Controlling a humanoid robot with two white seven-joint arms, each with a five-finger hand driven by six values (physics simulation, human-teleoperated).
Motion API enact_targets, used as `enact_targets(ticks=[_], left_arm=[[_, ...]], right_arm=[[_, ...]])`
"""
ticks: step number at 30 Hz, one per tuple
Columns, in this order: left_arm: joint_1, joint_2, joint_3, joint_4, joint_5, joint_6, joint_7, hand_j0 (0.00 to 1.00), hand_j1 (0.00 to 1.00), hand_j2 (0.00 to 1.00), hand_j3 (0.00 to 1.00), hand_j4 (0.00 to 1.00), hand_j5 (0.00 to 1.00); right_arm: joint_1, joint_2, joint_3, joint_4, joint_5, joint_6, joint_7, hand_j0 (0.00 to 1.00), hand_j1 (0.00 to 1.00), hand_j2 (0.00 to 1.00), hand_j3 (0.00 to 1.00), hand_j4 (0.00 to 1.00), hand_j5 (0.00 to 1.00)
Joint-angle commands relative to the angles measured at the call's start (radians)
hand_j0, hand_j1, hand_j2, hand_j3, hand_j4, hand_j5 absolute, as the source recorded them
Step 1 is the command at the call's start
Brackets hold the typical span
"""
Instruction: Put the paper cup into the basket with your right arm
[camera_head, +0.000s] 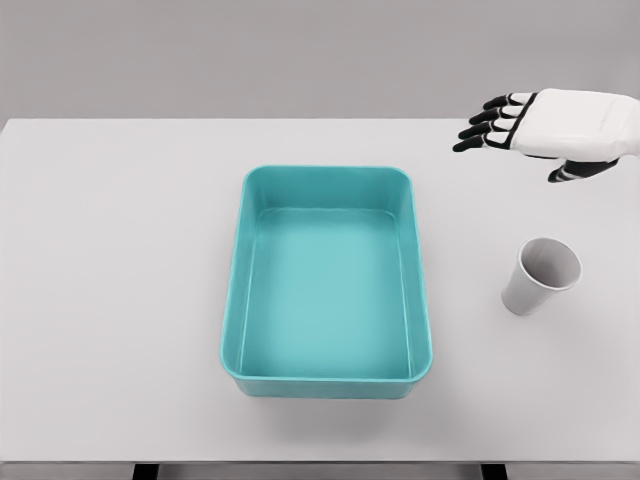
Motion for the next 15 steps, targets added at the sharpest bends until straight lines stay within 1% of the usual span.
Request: enact_targets(ticks=[1,4,5,6,7,8,9,10,11,12,13,14,15], left_arm=[[0.000,0.000,0.000,0.000,0.000,0.000,0.000,1.00,1.00,1.00,1.00,1.00,1.00],[0.000,0.000,0.000,0.000,0.000,-0.001,0.000,1.00,1.00,1.00,1.00,1.00,1.00],[0.000,0.000,0.000,0.000,0.000,0.000,0.000,1.00,1.00,1.00,1.00,1.00,1.00],[0.000,0.000,0.000,0.000,0.000,-0.001,0.000,1.00,1.00,1.00,1.00,1.00,1.00],[0.000,0.000,0.000,0.000,0.000,0.000,0.000,1.00,1.00,1.00,1.00,1.00,1.00],[0.000,0.000,0.000,0.000,0.000,-0.001,0.000,1.00,1.00,1.00,1.00,1.00,1.00],[0.000,0.000,0.000,0.000,0.000,-0.001,0.000,1.00,1.00,1.00,1.00,1.00,1.00],[0.000,0.000,0.000,0.000,0.000,-0.001,0.000,1.00,1.00,1.00,1.00,1.00,1.00],[0.000,0.000,0.000,0.000,0.000,0.000,0.000,1.00,1.00,1.00,1.00,1.00,1.00],[0.000,0.000,0.000,0.000,0.000,-0.001,0.000,1.00,1.00,1.00,1.00,1.00,1.00],[0.000,0.000,0.000,0.000,0.000,0.000,0.000,1.00,1.00,1.00,1.00,1.00,1.00],[0.000,0.000,0.000,0.000,0.000,0.000,0.000,1.00,1.00,1.00,1.00,1.00,1.00],[0.000,0.000,0.000,0.000,0.000,-0.001,0.000,1.00,1.00,1.00,1.00,1.00,1.00]], right_arm=[[0.000,0.000,-0.005,-0.003,-0.004,0.003,0.000,1.00,1.00,1.00,1.00,1.00,1.00],[0.002,0.003,-0.010,-0.002,-0.016,0.003,0.000,1.00,1.00,1.00,1.00,1.00,1.00],[-0.002,0.002,-0.013,-0.002,-0.088,0.003,0.000,1.00,1.00,1.00,1.00,1.00,1.00],[0.003,-0.014,-0.036,0.012,-0.259,0.003,0.000,1.00,1.00,1.00,1.00,1.00,1.00],[0.008,-0.031,-0.037,0.030,-0.338,0.003,0.000,1.00,1.00,1.00,1.00,1.00,1.00],[0.025,-0.081,-0.036,0.098,-0.453,0.003,0.000,1.00,1.00,1.00,1.00,1.00,1.00],[0.043,-0.095,-0.037,0.150,-0.496,0.003,0.000,1.00,1.00,1.00,1.00,1.00,1.00],[0.052,-0.097,-0.039,0.181,-0.524,0.003,0.000,1.00,1.00,1.00,1.00,1.00,1.00],[0.077,-0.097,-0.039,0.257,-0.583,0.003,0.000,1.00,1.00,1.00,1.00,1.00,1.00],[0.092,-0.101,-0.045,0.313,-0.614,0.003,0.000,1.00,1.00,1.00,1.00,1.00,1.00],[0.100,-0.103,-0.050,0.337,-0.622,0.003,0.000,1.00,1.00,1.00,1.00,1.00,1.00],[0.129,-0.103,-0.080,0.371,-0.625,0.003,0.000,1.00,1.00,1.00,1.00,1.00,1.00],[0.155,-0.103,-0.108,0.371,-0.625,0.003,0.000,1.00,1.00,1.00,1.00,1.00,1.00]])
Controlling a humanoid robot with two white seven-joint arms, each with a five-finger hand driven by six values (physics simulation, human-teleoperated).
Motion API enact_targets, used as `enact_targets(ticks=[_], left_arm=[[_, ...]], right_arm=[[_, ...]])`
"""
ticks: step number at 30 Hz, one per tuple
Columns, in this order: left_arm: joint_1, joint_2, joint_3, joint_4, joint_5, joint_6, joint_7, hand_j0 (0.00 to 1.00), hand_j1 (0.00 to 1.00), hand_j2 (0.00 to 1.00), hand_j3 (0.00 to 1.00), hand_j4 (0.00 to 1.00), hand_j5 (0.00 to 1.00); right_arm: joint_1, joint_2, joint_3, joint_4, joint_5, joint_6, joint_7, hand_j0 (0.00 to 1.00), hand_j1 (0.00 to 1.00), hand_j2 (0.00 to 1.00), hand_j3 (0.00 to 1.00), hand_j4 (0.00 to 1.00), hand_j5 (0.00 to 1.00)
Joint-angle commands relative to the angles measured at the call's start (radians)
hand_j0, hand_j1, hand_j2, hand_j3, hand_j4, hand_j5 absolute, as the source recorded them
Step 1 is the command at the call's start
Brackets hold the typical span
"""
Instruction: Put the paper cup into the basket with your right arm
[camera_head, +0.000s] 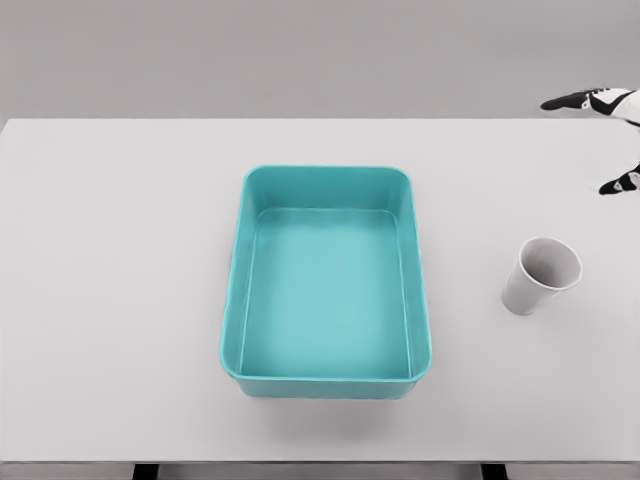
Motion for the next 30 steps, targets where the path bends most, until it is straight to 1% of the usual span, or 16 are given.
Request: enact_targets(ticks=[1,6,7,10,11,12,14,17,18,21,24,30], left_arm=[[0.000,0.000,0.000,0.000,0.000,-0.001,0.000,1.00,1.00,1.00,1.00,1.00,1.00],[0.000,0.000,0.000,0.000,0.000,-0.001,0.000,1.00,1.00,1.00,1.00,1.00,1.00],[0.000,0.000,0.000,0.000,0.000,-0.001,0.000,1.00,1.00,1.00,1.00,1.00,1.00],[0.000,0.000,0.000,0.000,0.000,0.001,0.000,1.00,1.00,1.00,1.00,1.00,1.00],[0.000,0.000,0.000,0.000,0.000,-0.001,0.000,1.00,1.00,1.00,1.00,1.00,1.00],[0.000,0.000,0.000,0.000,0.000,0.001,0.000,1.00,1.00,1.00,1.00,1.00,1.00],[0.000,0.000,0.000,0.000,0.000,-0.001,0.000,1.00,1.00,1.00,1.00,1.00,1.00],[0.000,0.000,0.000,0.000,0.000,0.001,0.000,1.00,1.00,1.00,1.00,1.00,1.00],[0.000,0.000,0.000,0.000,0.000,0.001,0.000,1.00,1.00,1.00,1.00,1.00,1.00],[0.000,0.000,0.000,0.000,0.000,-0.001,0.000,1.00,1.00,1.00,1.00,1.00,1.00],[0.000,0.000,0.000,0.000,0.000,0.001,0.000,1.00,1.00,1.00,1.00,1.00,1.00],[0.000,0.000,0.000,0.000,0.000,0.001,0.000,1.00,1.00,1.00,1.00,1.00,1.00]], right_arm=[[0.002,-0.009,-0.044,0.062,-0.054,0.004,-0.001,1.00,1.00,1.00,1.00,1.00,1.00],[0.072,-0.061,-0.045,0.056,-0.054,0.004,-0.001,1.00,1.00,1.00,1.00,1.00,1.00],[0.078,-0.059,-0.044,0.054,-0.054,0.004,-0.001,1.00,1.00,1.00,1.00,1.00,1.00],[0.127,-0.058,-0.042,0.042,-0.054,0.004,-0.001,1.00,1.00,1.00,1.00,1.00,1.00],[0.141,-0.058,-0.042,0.031,-0.054,0.004,-0.001,1.00,1.00,1.00,1.00,1.00,1.00],[0.170,-0.058,-0.041,0.004,-0.052,0.004,-0.001,1.00,1.00,1.00,1.00,1.00,1.00],[0.195,-0.059,-0.035,-0.018,-0.052,0.004,-0.001,1.00,1.00,1.00,1.00,1.00,1.00],[0.233,-0.059,-0.035,-0.016,-0.058,0.004,-0.001,1.00,1.00,1.00,1.00,1.00,1.00],[0.244,-0.058,-0.035,-0.015,-0.089,0.004,-0.001,1.00,1.00,1.00,1.00,1.00,1.00],[0.271,-0.056,-0.035,-0.004,-0.137,0.004,-0.001,1.00,1.00,1.00,1.00,1.00,1.00],[0.273,-0.056,-0.035,0.022,-0.138,0.004,-0.001,1.00,1.00,1.00,1.00,1.00,1.00],[0.324,-0.048,-0.033,0.025,-0.138,0.004,-0.001,1.00,1.00,1.00,1.00,1.00,1.00]])
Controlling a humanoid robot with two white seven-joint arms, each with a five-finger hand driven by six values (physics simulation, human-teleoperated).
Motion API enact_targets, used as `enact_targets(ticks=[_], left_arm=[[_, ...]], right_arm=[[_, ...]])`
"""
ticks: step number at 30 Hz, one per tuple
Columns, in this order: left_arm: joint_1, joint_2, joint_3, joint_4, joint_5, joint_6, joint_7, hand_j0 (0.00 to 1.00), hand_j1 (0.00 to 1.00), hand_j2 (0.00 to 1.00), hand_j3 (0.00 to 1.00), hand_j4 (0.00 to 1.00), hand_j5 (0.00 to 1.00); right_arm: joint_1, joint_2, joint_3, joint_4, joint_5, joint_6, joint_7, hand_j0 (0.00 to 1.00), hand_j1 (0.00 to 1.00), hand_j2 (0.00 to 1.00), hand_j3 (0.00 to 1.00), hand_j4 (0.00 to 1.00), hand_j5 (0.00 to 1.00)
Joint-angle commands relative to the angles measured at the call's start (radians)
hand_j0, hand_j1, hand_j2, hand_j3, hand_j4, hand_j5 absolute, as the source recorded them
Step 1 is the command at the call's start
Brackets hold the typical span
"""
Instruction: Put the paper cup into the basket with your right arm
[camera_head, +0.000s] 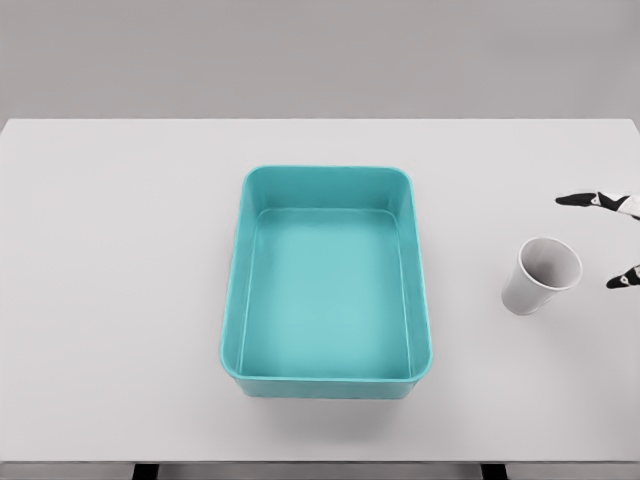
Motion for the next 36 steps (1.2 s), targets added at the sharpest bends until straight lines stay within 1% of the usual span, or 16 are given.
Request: enact_targets(ticks=[1,11,13,21,23,29,36], left_arm=[[0.000,0.000,0.000,0.000,0.000,-0.001,0.000,1.00,1.00,1.00,1.00,1.00,1.00],[0.000,0.000,0.000,0.000,0.000,0.001,0.000,1.00,1.00,1.00,1.00,1.00,1.00],[0.000,0.000,0.000,0.000,0.000,0.001,0.000,1.00,1.00,1.00,1.00,1.00,1.00],[0.000,0.000,0.000,0.000,0.000,-0.001,0.000,1.00,1.00,1.00,1.00,1.00,1.00],[0.000,0.000,0.000,0.000,0.000,-0.001,0.000,1.00,1.00,1.00,1.00,1.00,1.00],[0.000,0.000,0.000,0.000,0.000,0.001,0.000,1.00,1.00,1.00,1.00,1.00,1.00],[0.000,0.000,0.000,0.000,0.000,0.001,0.000,1.00,1.00,1.00,1.00,1.00,1.00]], right_arm=[[0.000,0.001,-0.001,0.003,-0.010,0.003,0.000,1.00,1.00,1.00,1.00,1.00,1.00],[0.025,0.018,0.013,-0.010,-0.008,0.003,0.000,1.00,1.00,1.00,1.00,1.00,1.00],[0.025,0.022,0.015,-0.030,-0.008,0.003,0.000,1.00,1.00,1.00,1.00,1.00,1.00],[0.025,0.031,0.030,-0.040,-0.007,0.003,0.000,1.00,1.00,1.00,1.00,1.00,1.00],[0.025,0.031,0.039,-0.057,-0.007,0.003,0.000,1.00,1.00,1.00,1.00,1.00,1.00],[0.025,0.035,0.052,-0.074,-0.007,0.003,0.000,1.00,1.00,1.00,1.00,1.00,1.00],[0.025,0.051,0.055,-0.072,-0.007,0.003,0.000,1.00,1.00,1.00,1.00,1.00,1.00]])
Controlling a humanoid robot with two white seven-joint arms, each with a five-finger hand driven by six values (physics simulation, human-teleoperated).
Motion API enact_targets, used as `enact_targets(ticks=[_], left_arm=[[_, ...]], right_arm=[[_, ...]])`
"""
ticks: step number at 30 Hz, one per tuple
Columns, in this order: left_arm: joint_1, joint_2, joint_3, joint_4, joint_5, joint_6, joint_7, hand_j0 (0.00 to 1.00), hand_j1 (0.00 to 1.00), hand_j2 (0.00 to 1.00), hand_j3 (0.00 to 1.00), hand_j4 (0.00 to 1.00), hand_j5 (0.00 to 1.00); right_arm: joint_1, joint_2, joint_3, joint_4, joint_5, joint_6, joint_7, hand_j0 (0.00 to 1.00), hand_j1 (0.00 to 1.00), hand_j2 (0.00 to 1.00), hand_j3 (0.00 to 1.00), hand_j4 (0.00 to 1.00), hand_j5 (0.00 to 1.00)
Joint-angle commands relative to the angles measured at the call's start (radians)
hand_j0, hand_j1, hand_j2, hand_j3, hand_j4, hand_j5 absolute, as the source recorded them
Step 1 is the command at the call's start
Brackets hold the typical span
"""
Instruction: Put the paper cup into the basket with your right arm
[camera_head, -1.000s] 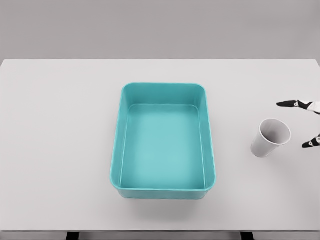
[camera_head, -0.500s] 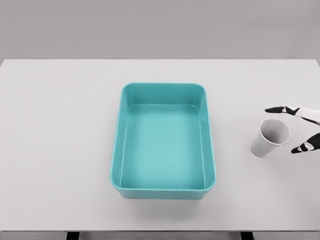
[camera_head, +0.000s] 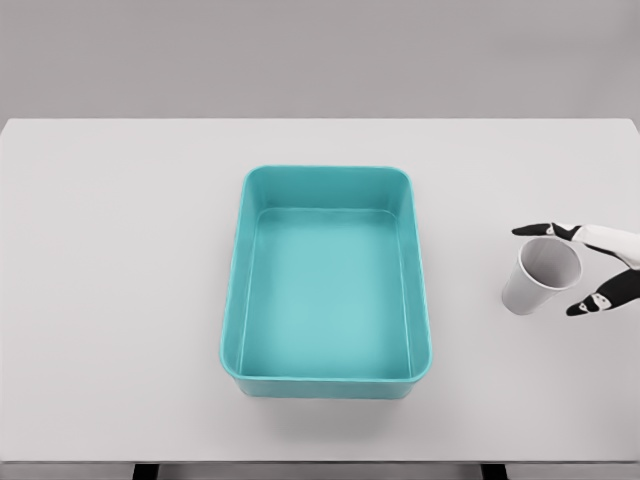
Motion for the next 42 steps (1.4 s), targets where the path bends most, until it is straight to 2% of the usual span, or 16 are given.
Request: enact_targets(ticks=[1,18,22,28,32,36,42], left_arm=[[0.000,0.000,0.000,0.000,0.000,-0.001,0.000,1.00,1.00,1.00,1.00,1.00,1.00],[0.000,0.000,0.000,0.000,0.000,0.001,0.000,1.00,1.00,1.00,1.00,1.00,1.00],[0.000,0.000,0.000,0.000,0.000,-0.001,0.000,1.00,1.00,1.00,1.00,1.00,1.00],[0.000,0.000,0.000,0.000,0.000,0.001,0.000,1.00,1.00,1.00,1.00,1.00,1.00],[0.000,0.000,0.000,0.000,0.000,-0.001,0.000,1.00,1.00,1.00,1.00,1.00,1.00],[0.000,0.000,0.000,0.000,0.000,-0.001,0.000,1.00,1.00,1.00,1.00,1.00,1.00],[0.000,0.000,0.000,0.000,0.000,-0.001,0.000,1.00,1.00,1.00,1.00,1.00,1.00]], right_arm=[[0.000,0.004,0.004,-0.002,-0.008,0.002,0.000,1.00,1.00,1.00,1.00,1.00,1.00],[-0.003,0.023,-0.006,-0.008,-0.008,0.002,0.000,1.00,1.00,1.00,1.00,1.00,1.00],[-0.003,0.023,-0.006,-0.007,-0.005,0.002,0.000,0.92,0.92,0.92,0.92,0.92,0.92],[-0.003,0.023,-0.004,-0.007,0.000,0.002,0.000,0.89,0.89,0.89,0.89,0.89,0.89],[-0.003,0.023,-0.007,-0.007,0.001,0.002,0.000,0.81,0.81,0.81,0.81,0.81,0.81],[-0.003,0.024,-0.009,-0.008,0.001,0.002,0.000,0.68,0.68,0.68,0.68,0.68,0.68],[-0.011,0.024,-0.013,-0.007,0.001,0.002,0.000,0.68,0.68,0.68,0.68,0.68,0.68]])
